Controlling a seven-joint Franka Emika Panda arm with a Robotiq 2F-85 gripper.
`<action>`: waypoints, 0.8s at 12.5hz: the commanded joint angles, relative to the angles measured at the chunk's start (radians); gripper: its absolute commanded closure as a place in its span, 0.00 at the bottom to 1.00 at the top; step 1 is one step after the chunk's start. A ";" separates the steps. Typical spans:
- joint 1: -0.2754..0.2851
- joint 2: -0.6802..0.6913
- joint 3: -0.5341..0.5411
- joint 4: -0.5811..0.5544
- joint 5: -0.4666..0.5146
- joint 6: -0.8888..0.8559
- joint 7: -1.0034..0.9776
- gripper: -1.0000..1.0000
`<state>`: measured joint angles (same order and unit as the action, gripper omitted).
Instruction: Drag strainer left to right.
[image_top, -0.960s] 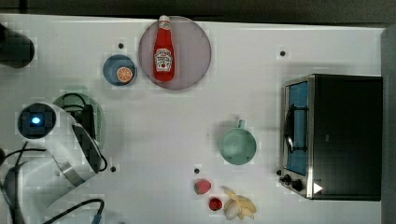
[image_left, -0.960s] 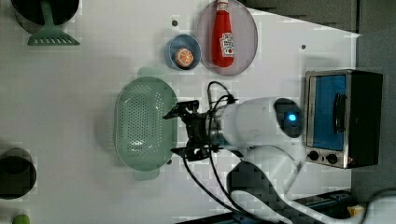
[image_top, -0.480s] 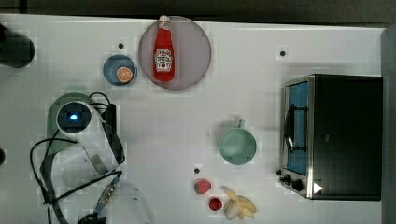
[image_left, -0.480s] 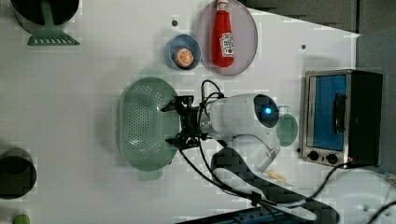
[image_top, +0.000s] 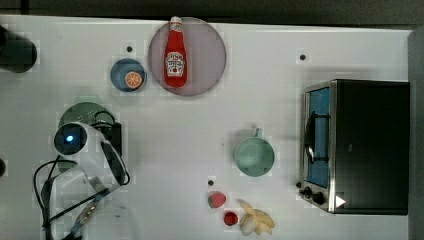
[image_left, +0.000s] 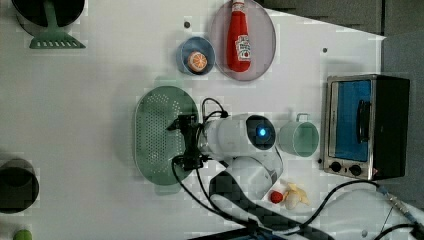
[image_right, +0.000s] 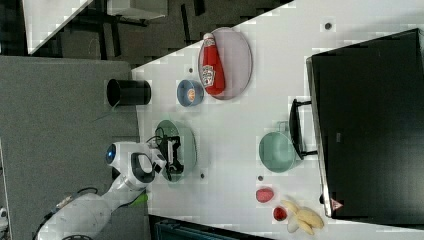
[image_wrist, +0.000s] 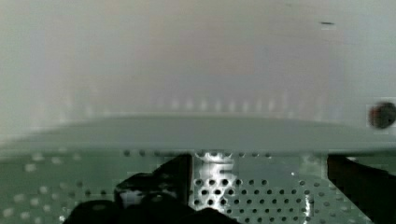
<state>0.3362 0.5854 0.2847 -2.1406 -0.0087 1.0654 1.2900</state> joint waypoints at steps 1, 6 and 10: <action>0.031 -0.028 -0.063 0.026 -0.002 -0.008 0.039 0.00; -0.012 -0.054 -0.105 0.004 -0.002 -0.019 0.033 0.00; -0.081 -0.104 -0.114 -0.051 -0.002 -0.028 -0.052 0.00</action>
<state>0.2966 0.5127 0.1877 -2.1758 -0.0005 1.0439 1.2764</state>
